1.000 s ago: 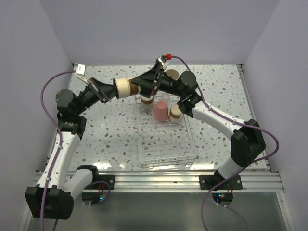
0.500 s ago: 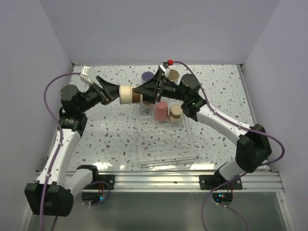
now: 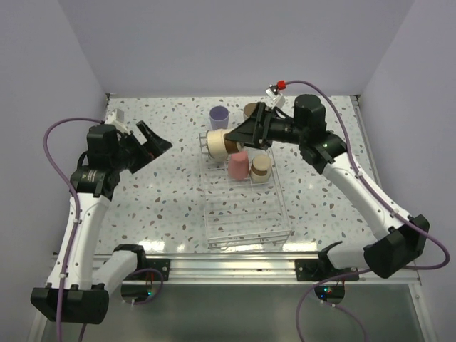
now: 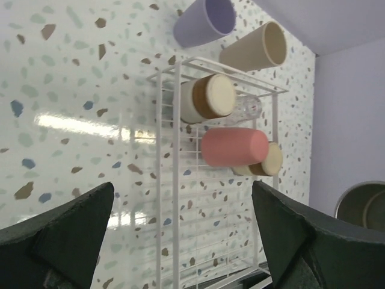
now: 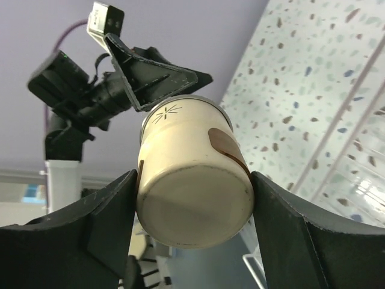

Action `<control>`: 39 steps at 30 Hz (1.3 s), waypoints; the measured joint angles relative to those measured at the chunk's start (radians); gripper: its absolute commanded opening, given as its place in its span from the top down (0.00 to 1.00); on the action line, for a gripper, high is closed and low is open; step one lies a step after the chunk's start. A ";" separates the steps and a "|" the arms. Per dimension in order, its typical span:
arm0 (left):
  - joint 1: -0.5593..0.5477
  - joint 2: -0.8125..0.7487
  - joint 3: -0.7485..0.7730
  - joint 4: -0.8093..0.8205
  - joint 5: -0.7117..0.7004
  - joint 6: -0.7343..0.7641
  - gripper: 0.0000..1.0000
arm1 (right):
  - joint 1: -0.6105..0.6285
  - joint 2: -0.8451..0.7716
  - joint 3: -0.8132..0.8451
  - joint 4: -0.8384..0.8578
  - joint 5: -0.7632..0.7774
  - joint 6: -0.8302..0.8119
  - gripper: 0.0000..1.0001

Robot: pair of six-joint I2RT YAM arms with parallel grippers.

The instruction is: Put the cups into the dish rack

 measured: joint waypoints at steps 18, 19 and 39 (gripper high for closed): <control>0.000 -0.067 0.005 -0.185 -0.141 0.062 0.00 | 0.251 0.532 0.664 -0.943 0.633 -0.599 1.00; 0.000 -0.071 0.006 -0.191 -0.145 0.064 0.00 | 0.254 0.560 0.681 -0.962 0.655 -0.604 1.00; 0.000 -0.066 0.044 -0.219 -0.171 0.106 0.00 | 0.318 0.767 0.822 -0.998 0.815 -0.629 1.00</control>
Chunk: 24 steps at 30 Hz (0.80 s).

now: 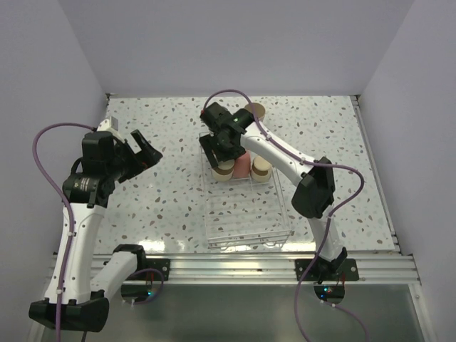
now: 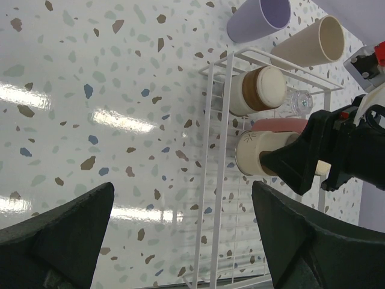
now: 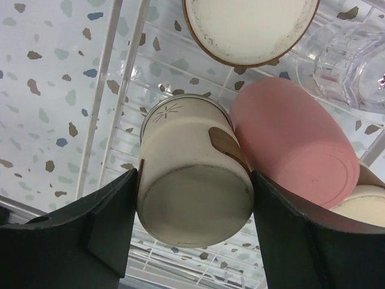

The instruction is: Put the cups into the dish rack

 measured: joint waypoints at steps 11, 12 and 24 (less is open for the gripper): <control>0.000 0.009 0.000 0.001 0.001 0.001 0.00 | 0.007 0.086 0.021 0.000 0.014 -0.003 0.88; 0.000 0.011 0.000 0.002 0.001 0.001 0.00 | 0.008 0.090 0.021 0.000 0.017 -0.003 0.85; 0.000 0.015 0.000 0.006 0.005 0.007 0.00 | 0.018 0.102 0.039 0.000 0.018 0.008 0.27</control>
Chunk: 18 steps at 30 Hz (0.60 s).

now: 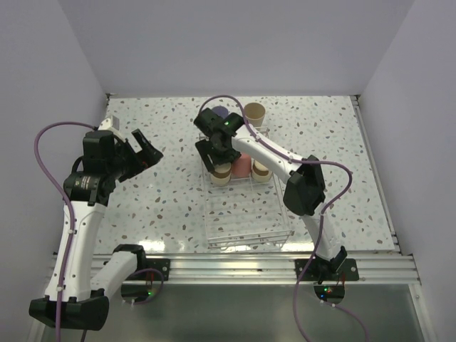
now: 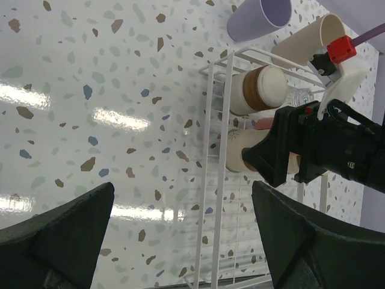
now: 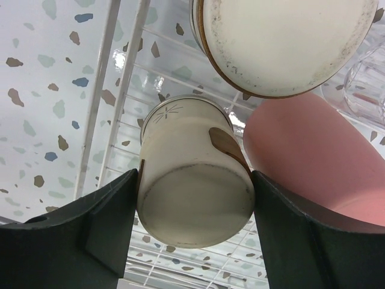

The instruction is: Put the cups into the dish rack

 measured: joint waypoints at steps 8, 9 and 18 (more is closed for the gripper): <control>0.000 0.004 0.000 0.003 0.003 0.001 0.00 | 0.005 0.000 0.006 0.001 -0.001 0.013 0.02; 0.000 0.005 0.000 0.003 0.004 0.001 0.00 | 0.006 0.000 0.005 0.001 0.000 0.015 0.02; 0.000 0.050 0.047 0.002 0.005 0.002 0.00 | 0.006 -0.090 0.005 -0.005 -0.008 0.032 0.02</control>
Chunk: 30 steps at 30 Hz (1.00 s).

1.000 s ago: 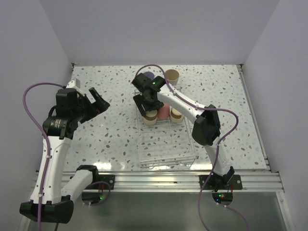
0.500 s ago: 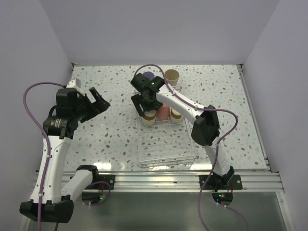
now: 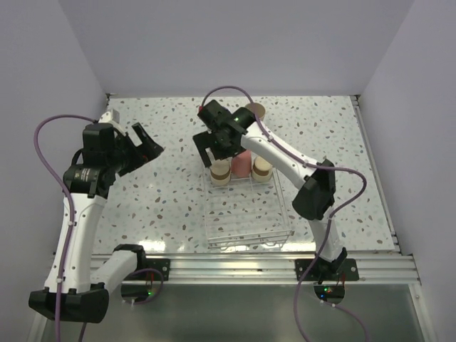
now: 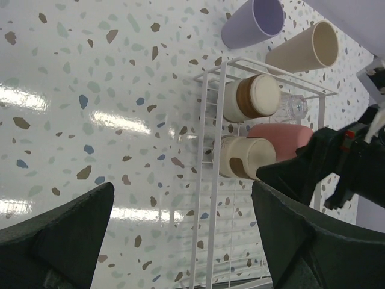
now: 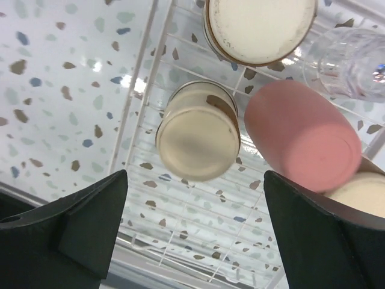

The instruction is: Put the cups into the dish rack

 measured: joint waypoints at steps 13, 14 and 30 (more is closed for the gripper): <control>-0.007 0.201 0.163 0.100 0.097 -0.005 0.00 | -0.033 -0.546 -0.168 -0.010 0.038 0.037 0.02; -0.016 0.233 0.185 0.111 0.097 -0.010 0.00 | -0.039 -0.586 -0.198 -0.015 0.042 0.042 0.02; -0.118 0.811 0.703 0.173 -0.126 0.060 0.00 | -0.050 -1.079 -0.499 -0.090 0.122 0.126 0.02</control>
